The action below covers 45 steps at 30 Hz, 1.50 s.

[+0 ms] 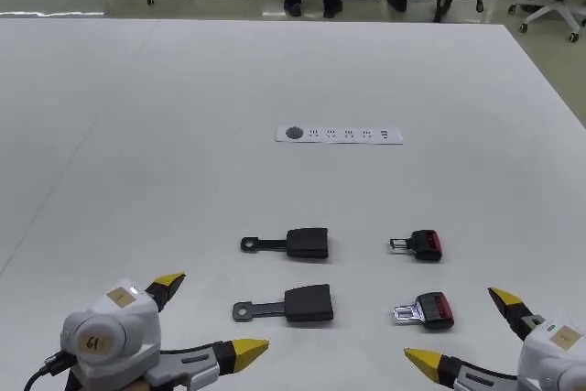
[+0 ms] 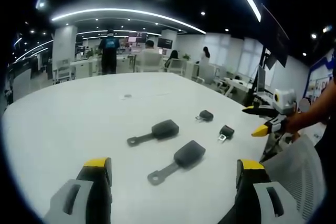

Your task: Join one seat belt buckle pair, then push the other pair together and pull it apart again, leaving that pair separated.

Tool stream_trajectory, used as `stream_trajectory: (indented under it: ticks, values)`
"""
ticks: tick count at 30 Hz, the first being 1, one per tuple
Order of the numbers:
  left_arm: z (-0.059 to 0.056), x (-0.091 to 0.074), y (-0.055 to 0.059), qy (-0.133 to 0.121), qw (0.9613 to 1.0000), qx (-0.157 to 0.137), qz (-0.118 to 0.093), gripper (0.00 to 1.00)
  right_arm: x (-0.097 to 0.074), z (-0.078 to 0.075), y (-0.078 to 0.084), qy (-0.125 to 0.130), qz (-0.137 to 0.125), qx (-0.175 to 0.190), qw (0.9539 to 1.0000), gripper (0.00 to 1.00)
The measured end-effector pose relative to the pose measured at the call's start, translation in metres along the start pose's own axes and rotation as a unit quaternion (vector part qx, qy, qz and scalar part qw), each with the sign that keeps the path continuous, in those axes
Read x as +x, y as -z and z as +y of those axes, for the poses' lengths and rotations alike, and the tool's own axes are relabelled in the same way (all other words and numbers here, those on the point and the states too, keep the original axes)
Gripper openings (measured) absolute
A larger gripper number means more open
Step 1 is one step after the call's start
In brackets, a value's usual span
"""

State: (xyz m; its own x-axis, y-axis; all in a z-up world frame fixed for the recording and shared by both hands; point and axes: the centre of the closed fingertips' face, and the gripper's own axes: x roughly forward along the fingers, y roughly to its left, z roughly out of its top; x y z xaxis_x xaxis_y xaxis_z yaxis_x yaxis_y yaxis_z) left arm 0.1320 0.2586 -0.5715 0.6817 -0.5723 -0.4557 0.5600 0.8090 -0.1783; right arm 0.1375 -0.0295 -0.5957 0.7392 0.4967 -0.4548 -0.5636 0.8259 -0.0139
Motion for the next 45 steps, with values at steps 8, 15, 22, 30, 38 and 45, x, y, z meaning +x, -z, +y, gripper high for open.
stream_trajectory:
  ticks: [8,15,22,30,38,45]
  values:
    - [-0.001,0.001,0.002,0.003,1.0,0.001,0.003,1.0,-0.003,-0.005,0.005,-0.002,0.011,-0.009,0.9999,0.96]
    - [0.004,0.004,0.007,0.005,0.9999,0.003,0.01,1.0,-0.002,-0.006,0.007,-0.006,0.016,-0.011,0.9998,0.96]
    - [0.004,0.009,0.0,0.005,0.9999,0.006,0.009,1.0,0.002,-0.008,0.005,-0.011,0.016,-0.014,0.9997,0.96]
    - [0.004,0.018,0.0,0.014,0.9997,0.011,0.019,1.0,0.01,-0.015,0.005,-0.02,0.021,-0.018,0.9994,0.95]
    - [0.004,0.029,-0.002,0.024,0.9991,0.022,0.027,1.0,0.018,-0.016,0.011,-0.04,0.032,-0.023,0.9984,0.94]
    - [0.002,0.037,0.0,0.037,0.9982,0.028,0.039,0.99,0.023,-0.017,0.015,-0.062,0.043,-0.033,0.9966,0.94]
